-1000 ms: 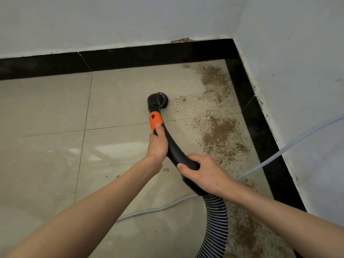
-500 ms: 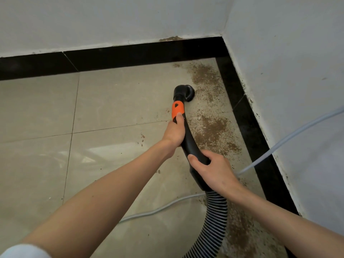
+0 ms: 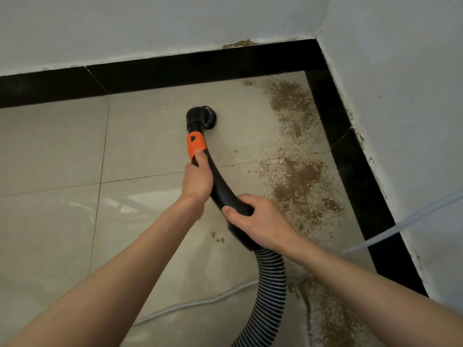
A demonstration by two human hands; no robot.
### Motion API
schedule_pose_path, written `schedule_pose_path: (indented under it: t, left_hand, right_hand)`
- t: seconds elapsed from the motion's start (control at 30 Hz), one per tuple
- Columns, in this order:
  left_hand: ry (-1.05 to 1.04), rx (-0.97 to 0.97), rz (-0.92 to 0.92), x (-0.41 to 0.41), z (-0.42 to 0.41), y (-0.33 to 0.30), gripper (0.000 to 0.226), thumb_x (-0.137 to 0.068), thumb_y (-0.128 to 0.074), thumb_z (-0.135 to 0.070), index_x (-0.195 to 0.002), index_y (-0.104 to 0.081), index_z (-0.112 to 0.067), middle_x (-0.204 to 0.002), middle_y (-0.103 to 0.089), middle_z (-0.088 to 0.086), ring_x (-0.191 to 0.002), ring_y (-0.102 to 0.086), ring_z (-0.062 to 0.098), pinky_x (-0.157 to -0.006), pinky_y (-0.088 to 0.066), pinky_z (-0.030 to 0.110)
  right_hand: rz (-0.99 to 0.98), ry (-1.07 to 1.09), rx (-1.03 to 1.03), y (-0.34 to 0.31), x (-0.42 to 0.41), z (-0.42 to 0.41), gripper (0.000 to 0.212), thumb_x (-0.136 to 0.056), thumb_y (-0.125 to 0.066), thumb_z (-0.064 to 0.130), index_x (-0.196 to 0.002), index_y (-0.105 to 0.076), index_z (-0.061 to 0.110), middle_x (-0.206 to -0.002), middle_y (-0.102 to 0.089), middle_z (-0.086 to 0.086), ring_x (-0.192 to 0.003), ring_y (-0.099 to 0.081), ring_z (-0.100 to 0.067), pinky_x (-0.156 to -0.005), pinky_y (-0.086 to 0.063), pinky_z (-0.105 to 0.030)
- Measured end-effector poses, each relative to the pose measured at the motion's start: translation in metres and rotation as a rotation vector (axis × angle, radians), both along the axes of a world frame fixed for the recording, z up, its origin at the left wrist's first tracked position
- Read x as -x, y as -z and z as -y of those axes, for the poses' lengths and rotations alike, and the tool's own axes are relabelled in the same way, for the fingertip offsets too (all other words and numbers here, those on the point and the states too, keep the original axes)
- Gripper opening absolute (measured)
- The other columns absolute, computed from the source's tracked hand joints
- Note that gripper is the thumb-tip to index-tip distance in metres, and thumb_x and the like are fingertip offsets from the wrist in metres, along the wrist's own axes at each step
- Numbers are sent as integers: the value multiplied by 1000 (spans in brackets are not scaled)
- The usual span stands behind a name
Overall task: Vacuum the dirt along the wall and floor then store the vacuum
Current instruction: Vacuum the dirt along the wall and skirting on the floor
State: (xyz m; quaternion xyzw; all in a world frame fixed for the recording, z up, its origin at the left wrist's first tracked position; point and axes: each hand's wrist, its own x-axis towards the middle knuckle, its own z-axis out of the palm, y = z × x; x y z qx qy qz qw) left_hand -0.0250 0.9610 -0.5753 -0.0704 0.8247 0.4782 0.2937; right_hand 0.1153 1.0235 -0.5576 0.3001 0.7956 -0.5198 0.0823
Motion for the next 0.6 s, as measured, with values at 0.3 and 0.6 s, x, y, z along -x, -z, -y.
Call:
schedule_pose_path:
  t: [0.3,0.6]
  left_hand:
    - [-207,-173,77,43,6,14,62,-97,-24,-54,-129,-45,-4,-112,-58,13,-105,-57,29,-97,-47,43]
    - [13,-243,96,36,-86,15,56,-99,-20,-51,-117,-49,-5,-101,-58,11,-94,-58,26,-93,-49,43]
  right_hand:
    - [16,-208,-163,4,54,-15,31,-84,-55,58,-87,-62,28,-79,-70,4,-72,-65,-17,-64,-55,-37]
    - [37,-19,-236,11,39,-84,32,-82,-57,57,-77,-61,26,-71,-66,1,-68,-64,-20,-65,-54,-42]
